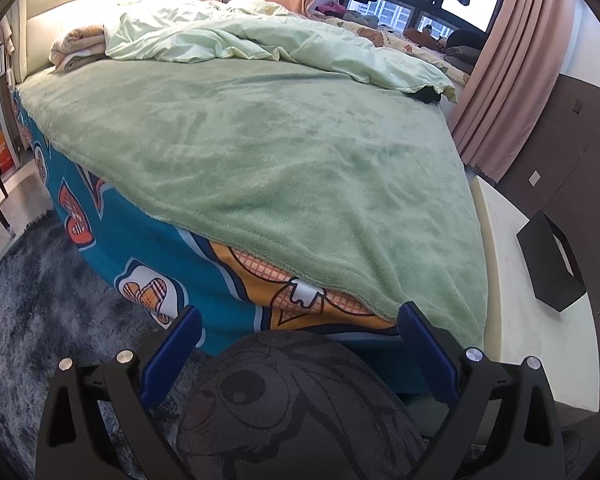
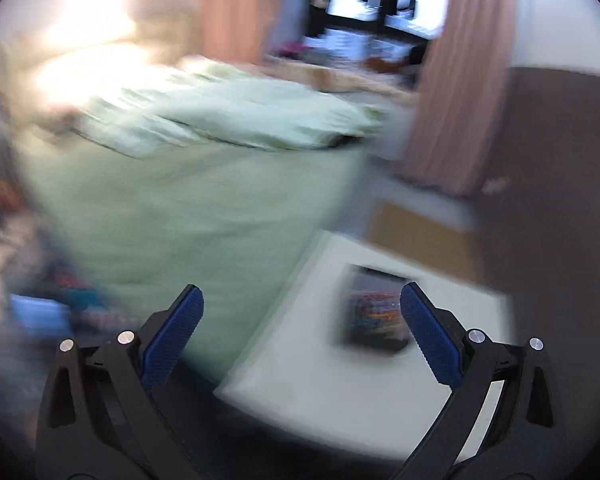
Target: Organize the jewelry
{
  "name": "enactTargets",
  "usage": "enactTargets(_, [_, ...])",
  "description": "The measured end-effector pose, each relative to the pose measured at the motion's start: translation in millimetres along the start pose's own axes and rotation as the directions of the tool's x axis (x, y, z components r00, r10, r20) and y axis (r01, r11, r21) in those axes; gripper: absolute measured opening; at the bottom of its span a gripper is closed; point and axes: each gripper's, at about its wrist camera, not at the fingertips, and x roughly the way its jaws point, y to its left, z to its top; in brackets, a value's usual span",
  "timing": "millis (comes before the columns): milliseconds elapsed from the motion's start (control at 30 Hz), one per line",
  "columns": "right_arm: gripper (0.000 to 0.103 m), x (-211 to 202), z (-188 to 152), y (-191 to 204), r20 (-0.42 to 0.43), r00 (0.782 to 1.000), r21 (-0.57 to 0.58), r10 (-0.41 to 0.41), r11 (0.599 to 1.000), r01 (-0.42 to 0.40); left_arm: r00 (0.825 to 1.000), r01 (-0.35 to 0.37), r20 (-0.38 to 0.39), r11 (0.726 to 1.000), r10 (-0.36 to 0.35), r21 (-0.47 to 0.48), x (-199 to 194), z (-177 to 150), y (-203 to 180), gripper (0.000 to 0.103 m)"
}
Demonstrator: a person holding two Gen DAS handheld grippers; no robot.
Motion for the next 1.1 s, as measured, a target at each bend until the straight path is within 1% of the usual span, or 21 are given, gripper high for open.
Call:
enactTargets(33, [0.094,36.0,-6.1,-6.9,-0.072,0.997,0.028,0.011,1.000,-0.009,1.000,0.005,-0.003,1.000,-0.005,-0.002,0.4,-0.2,0.4,0.095])
enactTargets(67, [0.077,64.1,-12.4,-11.6,-0.133,0.991,0.070,0.029,0.997,-0.020,1.000,0.007,-0.010,1.000,-0.007,-0.005,2.9,0.6,1.4,0.095])
enactTargets(133, [0.058,101.4,-22.3,-11.3,-0.211,0.976,0.109,0.045,0.994,-0.022,1.000,0.009,-0.023,1.000,-0.009,-0.009,5.5,0.9,2.4,0.095])
enactTargets(167, [0.053,116.5,-26.9,-8.0,-0.235,0.971,0.110,0.040,0.994,-0.014,1.000,0.009,-0.027,1.000,-0.009,-0.009,6.6,1.0,2.9,0.095])
enactTargets(200, [0.045,131.0,-31.0,-1.0,-0.246,0.969,0.075,-0.005,0.997,0.024,1.000,0.010,-0.028,1.000,-0.010,-0.008,6.6,0.6,3.2,0.095])
enactTargets(267, [0.043,152.3,-37.3,11.1,-0.261,0.959,-0.003,-0.114,0.993,0.118,1.000,0.009,-0.030,1.000,-0.009,-0.009,7.8,0.1,4.7,0.095])
enactTargets(367, [0.040,163.8,-40.4,10.9,-0.241,0.955,-0.011,-0.172,0.985,0.174,0.999,0.005,-0.048,1.000,-0.005,-0.018,13.9,2.0,7.1,0.095])
enactTargets(400, [0.040,170.6,-41.5,13.2,-0.244,0.945,-0.049,-0.219,0.976,0.213,0.998,0.003,-0.059,1.000,-0.004,-0.019,16.8,2.6,7.3,0.095])
enactTargets(433, [0.032,173.1,-41.0,16.3,-0.237,0.938,-0.078,-0.253,0.967,0.241,0.998,0.001,-0.066,1.000,-0.003,-0.017,18.7,2.9,7.3,0.095])
enactTargets(467, [0.018,174.4,-39.2,14.6,-0.235,0.931,-0.082,-0.279,0.960,0.267,0.998,-0.001,-0.069,1.000,0.000,-0.012,19.4,3.0,6.0,0.095])
enactTargets(500, [0.008,174.4,-37.2,10.2,-0.237,0.929,-0.065,-0.286,0.958,0.278,0.998,-0.003,-0.068,1.000,0.002,-0.007,19.6,3.0,5.4,0.095])
enactTargets(567, [0.007,171.5,-34.7,-6.7,-0.250,0.928,0.011,-0.276,0.958,0.288,0.998,-0.008,-0.066,1.000,0.008,0.005,20.0,2.9,3.5,0.095])
enactTargets(600, [0.007,168.8,-33.5,-17.4,-0.249,0.934,0.055,-0.257,0.959,0.278,0.998,-0.010,-0.067,1.000,0.011,0.006,20.4,2.8,3.6,0.095])
enactTargets(667, [0.007,172.1,-33.2,-24.2,-0.272,0.908,0.049,-0.318,0.938,0.343,0.997,-0.014,-0.072,1.000,0.014,0.003,21.8,3.0,3.7,0.095])
enactTargets(733, [0.007,177.2,-35.7,-23.5,-0.300,0.917,0.055,-0.262,0.955,0.290,0.997,-0.018,-0.074,1.000,0.018,0.001,22.5,3.3,3.3,0.095])
enactTargets(767, [0.007,178.9,-37.7,-21.6,-0.309,0.915,0.042,-0.260,0.957,0.286,0.997,-0.019,-0.074,1.000,0.019,0.002,22.4,3.2,2.7,0.095])
enactTargets(833, [0.007,176.4,-39.9,-16.6,-0.286,0.919,0.011,-0.273,0.958,0.288,0.997,-0.024,-0.075,1.000,0.025,0.010,22.7,3.1,0.6,0.095])
enactTargets(867, [0.003,175.6,-40.4,-17.5,-0.284,0.924,0.017,-0.256,0.962,0.271,0.997,-0.027,-0.076,1.000,0.028,0.015,22.8,3.0,-0.2,0.095])
enactTargets(967, [0.002,174.4,-40.9,-25.2,-0.281,0.941,0.068,-0.187,0.975,0.213,0.996,-0.034,-0.078,0.999,0.036,0.021,23.5,2.9,-1.2,0.095])
enactTargets(1067, [0.001,165.3,-39.6,-41.7,-0.251,0.963,0.176,-0.093,0.974,0.140,0.996,-0.040,-0.083,0.999,0.041,0.020,24.5,3.1,-0.1,0.095])
enactTargets(1100, [0.001,157.0,-39.3,-52.7,-0.222,0.975,0.251,-0.023,0.965,0.080,0.995,-0.042,-0.086,0.999,0.044,0.020,25.2,3.0,0.0,0.095])
